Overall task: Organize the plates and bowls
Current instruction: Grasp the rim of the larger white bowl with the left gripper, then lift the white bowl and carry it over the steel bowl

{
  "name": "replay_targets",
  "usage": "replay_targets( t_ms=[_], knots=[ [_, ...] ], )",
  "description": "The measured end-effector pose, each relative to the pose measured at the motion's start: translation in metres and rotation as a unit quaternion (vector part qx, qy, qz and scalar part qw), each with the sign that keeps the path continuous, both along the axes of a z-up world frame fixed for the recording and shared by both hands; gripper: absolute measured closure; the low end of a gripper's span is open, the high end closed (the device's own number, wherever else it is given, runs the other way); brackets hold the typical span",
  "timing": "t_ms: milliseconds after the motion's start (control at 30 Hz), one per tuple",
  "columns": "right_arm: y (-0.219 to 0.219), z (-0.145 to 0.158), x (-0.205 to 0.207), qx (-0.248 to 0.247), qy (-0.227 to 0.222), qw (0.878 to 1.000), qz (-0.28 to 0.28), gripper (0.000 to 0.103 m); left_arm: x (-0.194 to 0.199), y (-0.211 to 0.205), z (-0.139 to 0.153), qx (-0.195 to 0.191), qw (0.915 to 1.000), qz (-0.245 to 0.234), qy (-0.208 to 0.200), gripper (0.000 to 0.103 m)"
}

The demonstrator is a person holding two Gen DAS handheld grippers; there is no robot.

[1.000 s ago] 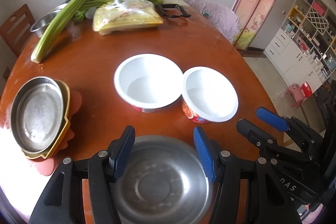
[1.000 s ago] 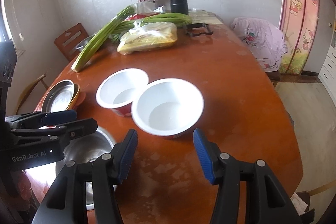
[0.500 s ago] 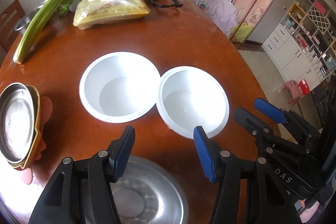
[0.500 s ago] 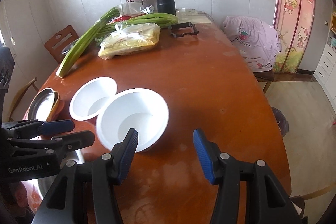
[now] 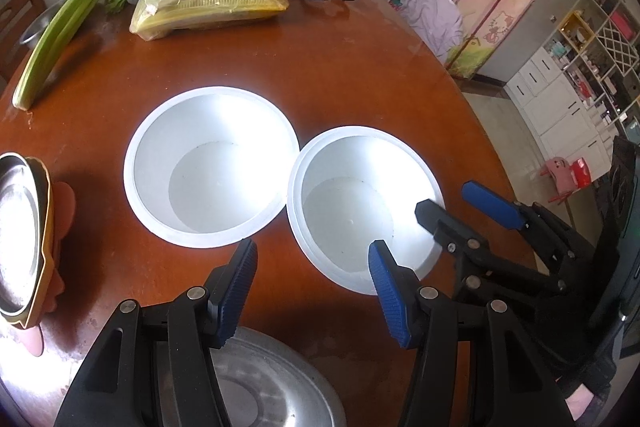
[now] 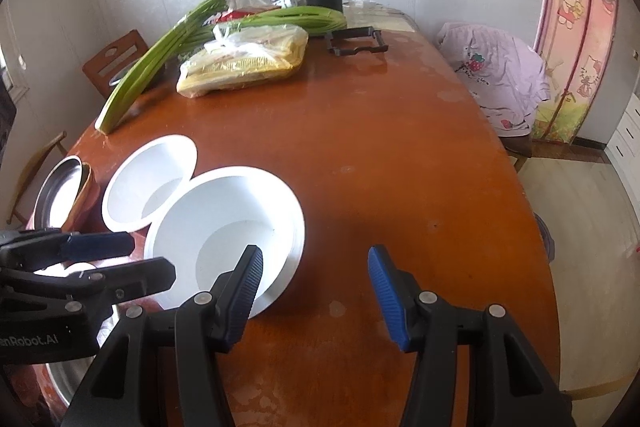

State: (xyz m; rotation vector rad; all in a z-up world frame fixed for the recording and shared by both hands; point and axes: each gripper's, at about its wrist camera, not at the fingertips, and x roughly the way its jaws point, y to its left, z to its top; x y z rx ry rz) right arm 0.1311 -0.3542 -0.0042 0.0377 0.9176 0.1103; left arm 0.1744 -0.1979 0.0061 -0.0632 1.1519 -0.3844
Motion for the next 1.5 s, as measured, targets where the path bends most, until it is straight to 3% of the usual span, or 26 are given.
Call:
replay_targets(
  t_ms=[267,400,600,1000,1500],
  knots=[
    [0.010,-0.011,0.006,-0.004,0.013,1.000,0.024,0.048,0.009,-0.001,-0.008,-0.006,0.9999,0.008,0.012,0.047],
    [0.016,-0.012,0.004,-0.004,0.011,0.999,0.035,0.048,0.013,-0.004,-0.013,-0.017,0.9995,0.003,0.025,0.070],
    [0.022,-0.012,0.000,0.010,0.014,0.999,0.049,0.048,0.015,-0.009,-0.019,-0.026,0.9992,-0.004,0.032,0.079],
    [0.028,-0.001,-0.008,0.009,0.002,0.999,0.046,0.048,0.012,-0.012,-0.008,-0.027,0.9995,-0.014,0.011,0.079],
    [0.047,0.026,-0.035,-0.005,-0.026,0.998,0.054,0.048,-0.019,0.013,0.020,-0.035,0.9990,-0.009,-0.025,0.079]
  ],
)
